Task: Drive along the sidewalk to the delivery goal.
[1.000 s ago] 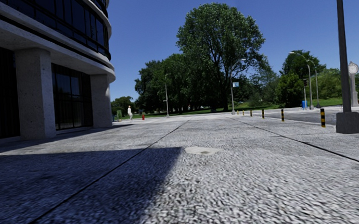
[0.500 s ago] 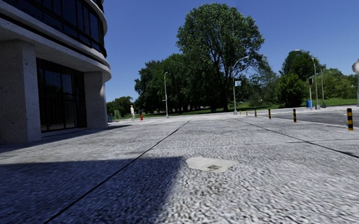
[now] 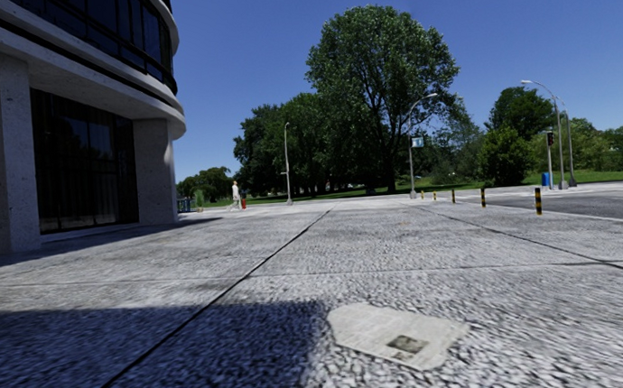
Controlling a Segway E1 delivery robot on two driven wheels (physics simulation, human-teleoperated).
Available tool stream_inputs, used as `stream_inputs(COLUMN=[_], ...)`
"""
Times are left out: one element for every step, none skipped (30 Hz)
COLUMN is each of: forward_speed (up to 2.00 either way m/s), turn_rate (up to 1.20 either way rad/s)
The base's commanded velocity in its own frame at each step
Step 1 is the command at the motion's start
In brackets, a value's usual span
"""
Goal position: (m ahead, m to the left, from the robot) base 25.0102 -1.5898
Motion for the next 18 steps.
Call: stream_inputs(forward_speed=[2.0, 2.0, 2.0, 2.0, 2.0, 2.0, 2.0, 2.0, 2.0, 2.0, 2.0, 2.0, 2.0, 2.0, 2.0, 2.0, 2.0, 2.0], turn_rate=[0.0, 0.0, 0.0, 0.0, 0.0, 0.0, 0.0, 0.0, 0.0, 0.0, 0.0, 0.0, 0.0, 0.0, 0.0, -0.08, -0.1, -0.1])
